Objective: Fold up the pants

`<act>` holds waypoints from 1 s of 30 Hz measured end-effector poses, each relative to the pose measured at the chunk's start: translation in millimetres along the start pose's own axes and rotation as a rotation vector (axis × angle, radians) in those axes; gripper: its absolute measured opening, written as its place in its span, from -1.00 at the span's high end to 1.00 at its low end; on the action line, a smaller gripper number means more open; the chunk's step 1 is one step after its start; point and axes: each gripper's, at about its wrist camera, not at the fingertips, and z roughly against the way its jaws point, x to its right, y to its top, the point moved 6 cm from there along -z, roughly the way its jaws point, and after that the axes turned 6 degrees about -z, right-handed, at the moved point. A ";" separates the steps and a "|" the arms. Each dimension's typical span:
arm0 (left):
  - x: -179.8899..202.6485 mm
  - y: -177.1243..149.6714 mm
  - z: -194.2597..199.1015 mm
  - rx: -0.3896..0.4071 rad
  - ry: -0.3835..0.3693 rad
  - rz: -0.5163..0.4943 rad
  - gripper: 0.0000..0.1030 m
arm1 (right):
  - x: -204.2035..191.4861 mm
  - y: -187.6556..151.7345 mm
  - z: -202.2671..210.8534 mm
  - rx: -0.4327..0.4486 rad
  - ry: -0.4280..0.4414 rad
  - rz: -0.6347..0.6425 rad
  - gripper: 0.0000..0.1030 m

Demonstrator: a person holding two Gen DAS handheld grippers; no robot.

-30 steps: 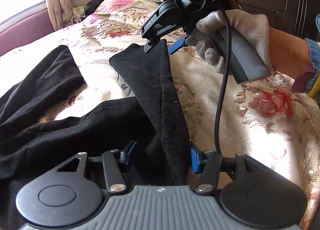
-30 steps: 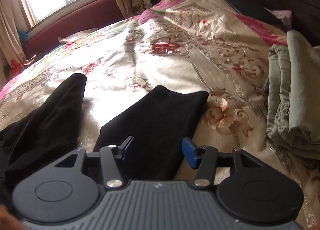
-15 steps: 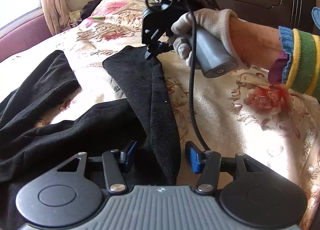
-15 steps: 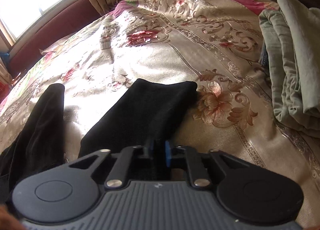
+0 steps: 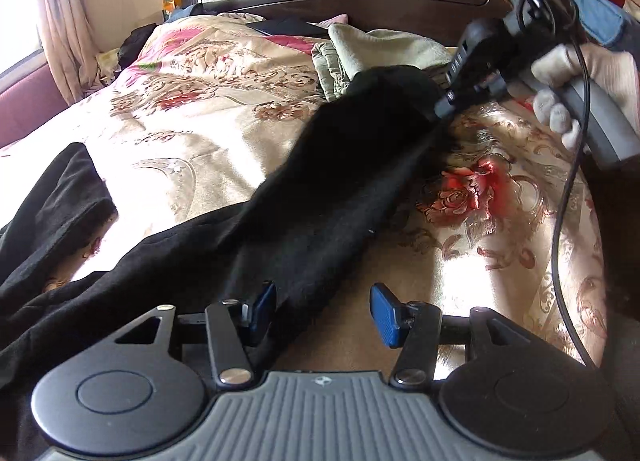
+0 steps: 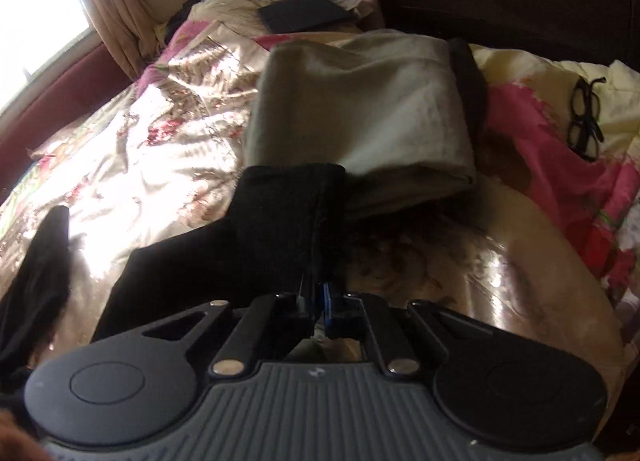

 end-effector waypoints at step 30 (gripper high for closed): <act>-352.6 -175.9 159.7 -0.125 0.652 0.387 -0.60 | -447.6 -91.0 -45.4 -0.022 0.503 0.873 0.22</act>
